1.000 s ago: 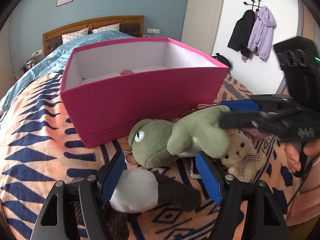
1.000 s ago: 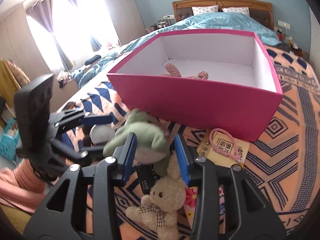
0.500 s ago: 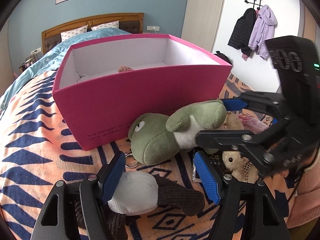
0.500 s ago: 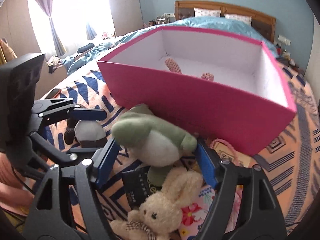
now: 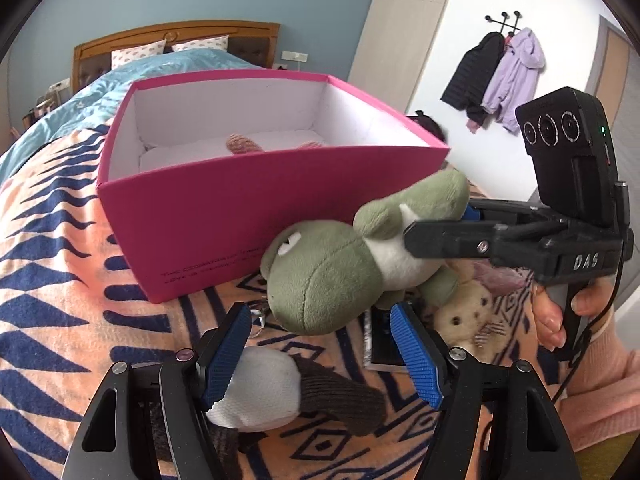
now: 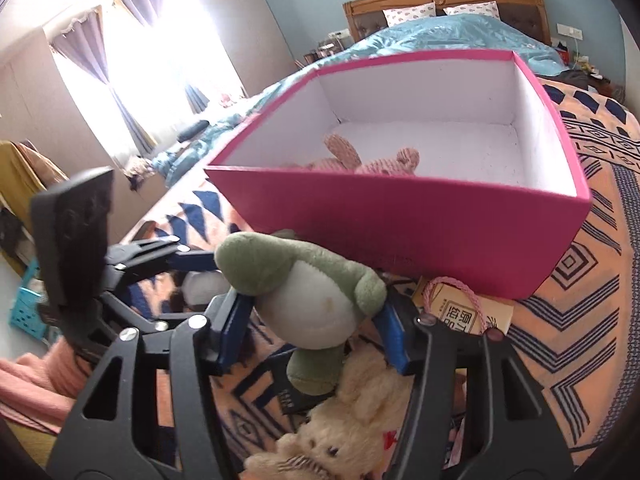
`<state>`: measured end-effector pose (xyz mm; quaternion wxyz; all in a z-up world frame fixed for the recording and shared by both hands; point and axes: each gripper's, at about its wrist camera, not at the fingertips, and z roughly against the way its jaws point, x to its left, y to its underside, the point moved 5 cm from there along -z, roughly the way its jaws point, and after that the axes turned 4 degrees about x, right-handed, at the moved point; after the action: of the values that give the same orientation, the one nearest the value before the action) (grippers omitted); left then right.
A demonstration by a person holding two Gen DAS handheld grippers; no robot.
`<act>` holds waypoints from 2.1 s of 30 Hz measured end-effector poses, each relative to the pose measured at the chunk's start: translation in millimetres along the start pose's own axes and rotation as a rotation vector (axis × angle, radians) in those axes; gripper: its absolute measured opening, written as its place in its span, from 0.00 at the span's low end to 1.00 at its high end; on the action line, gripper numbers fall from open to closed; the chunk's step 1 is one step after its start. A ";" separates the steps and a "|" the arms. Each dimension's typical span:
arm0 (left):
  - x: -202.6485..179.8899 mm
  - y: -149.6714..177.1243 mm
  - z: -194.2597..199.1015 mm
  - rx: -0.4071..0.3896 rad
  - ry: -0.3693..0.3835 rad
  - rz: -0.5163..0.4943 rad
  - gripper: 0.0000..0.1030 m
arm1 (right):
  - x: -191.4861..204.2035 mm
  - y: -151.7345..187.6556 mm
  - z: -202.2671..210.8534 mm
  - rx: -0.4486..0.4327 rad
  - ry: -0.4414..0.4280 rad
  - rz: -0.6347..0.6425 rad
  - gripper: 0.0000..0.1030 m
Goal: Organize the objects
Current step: 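Carry the green frog plush with the right tool and release it into the box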
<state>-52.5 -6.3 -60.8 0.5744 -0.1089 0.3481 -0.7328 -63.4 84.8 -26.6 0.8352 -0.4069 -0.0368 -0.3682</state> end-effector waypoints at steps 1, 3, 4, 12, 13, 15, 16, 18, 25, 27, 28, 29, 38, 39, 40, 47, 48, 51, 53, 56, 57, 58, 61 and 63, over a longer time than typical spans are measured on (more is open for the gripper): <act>-3.6 -0.3 2.9 -0.008 0.013 -0.008 0.71 | 1.4 -2.0 5.1 -0.011 -0.013 -0.001 0.58; -8.4 -2.9 8.0 -0.022 0.024 -0.015 0.71 | 4.9 -6.6 12.4 -0.023 -0.039 -0.003 0.57; -10.3 -4.8 12.1 -0.034 0.030 -0.016 0.70 | 7.4 -8.9 16.5 -0.033 -0.049 -0.001 0.57; -12.2 -32.5 41.3 -0.103 0.021 -0.015 0.65 | 26.8 -30.3 37.9 -0.084 -0.083 0.050 0.57; -11.1 -37.6 45.8 -0.112 0.019 -0.010 0.65 | 28.6 -35.1 40.0 -0.091 -0.087 0.058 0.57; -8.8 -49.4 49.6 -0.126 0.011 -0.002 0.65 | 29.6 -45.7 41.8 -0.101 -0.094 0.072 0.57; -6.3 -56.9 52.8 -0.135 0.001 0.001 0.65 | 30.2 -51.1 42.9 -0.107 -0.099 0.076 0.58; -2.6 -67.0 54.3 -0.143 -0.021 -0.001 0.65 | 29.8 -64.0 43.0 -0.114 -0.103 0.089 0.58; 27.6 -106.9 52.8 -0.159 -0.067 0.026 0.65 | 26.0 -111.7 29.0 -0.116 -0.103 0.120 0.58; 37.5 -112.9 50.2 -0.160 -0.089 0.030 0.65 | 25.0 -121.8 21.9 -0.109 -0.097 0.137 0.58; 42.8 -116.9 46.6 -0.156 -0.098 0.035 0.65 | 23.2 -128.3 16.8 -0.108 -0.096 0.139 0.58; 47.5 -119.2 43.5 -0.152 -0.101 0.043 0.65 | 22.0 -131.5 13.9 -0.103 -0.095 0.140 0.58; 85.5 -135.2 7.6 -0.086 -0.128 0.100 0.65 | -4.5 -158.2 -28.7 -0.018 -0.104 0.112 0.58; 89.6 -136.2 3.0 -0.075 -0.133 0.107 0.65 | -6.4 -159.5 -34.1 -0.002 -0.105 0.107 0.58; 94.0 -136.6 -2.4 -0.064 -0.137 0.117 0.65 | -9.6 -160.9 -39.8 0.011 -0.106 0.097 0.58; 105.0 -136.2 -22.3 -0.018 -0.182 0.138 0.61 | -27.5 -166.7 -68.6 0.087 -0.107 0.033 0.62; 104.5 -136.5 -23.8 -0.014 -0.189 0.136 0.61 | -32.7 -166.8 -71.7 0.102 -0.093 0.005 0.63; 101.4 -136.6 -27.9 -0.007 -0.239 0.115 0.61 | -43.2 -165.9 -76.9 0.135 -0.006 -0.036 0.66; 100.6 -136.1 -28.5 -0.007 -0.257 0.107 0.61 | -50.2 -162.2 -80.4 0.158 0.059 -0.052 0.66; 99.6 -135.0 -26.2 -0.011 -0.256 0.109 0.61 | -58.4 -156.9 -83.1 0.175 0.097 -0.064 0.66; 99.1 -134.3 -25.2 -0.013 -0.251 0.110 0.61 | -59.6 -155.2 -83.2 0.179 0.105 -0.068 0.66; 98.7 -133.3 -23.9 -0.016 -0.250 0.111 0.61 | -59.5 -155.3 -83.4 0.180 0.108 -0.066 0.66; 96.6 -130.6 -20.1 -0.027 -0.243 0.113 0.61 | -60.6 -158.7 -80.9 0.167 0.194 -0.054 0.66; 95.1 -129.1 -17.8 -0.032 -0.239 0.113 0.61 | -62.5 -158.5 -85.0 0.193 0.198 -0.063 0.66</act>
<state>-191.5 -74.1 -14.7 0.6503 -0.1851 0.2944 -0.6754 -231.3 -1.7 -2.4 0.8580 -0.2848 -0.0025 -0.4274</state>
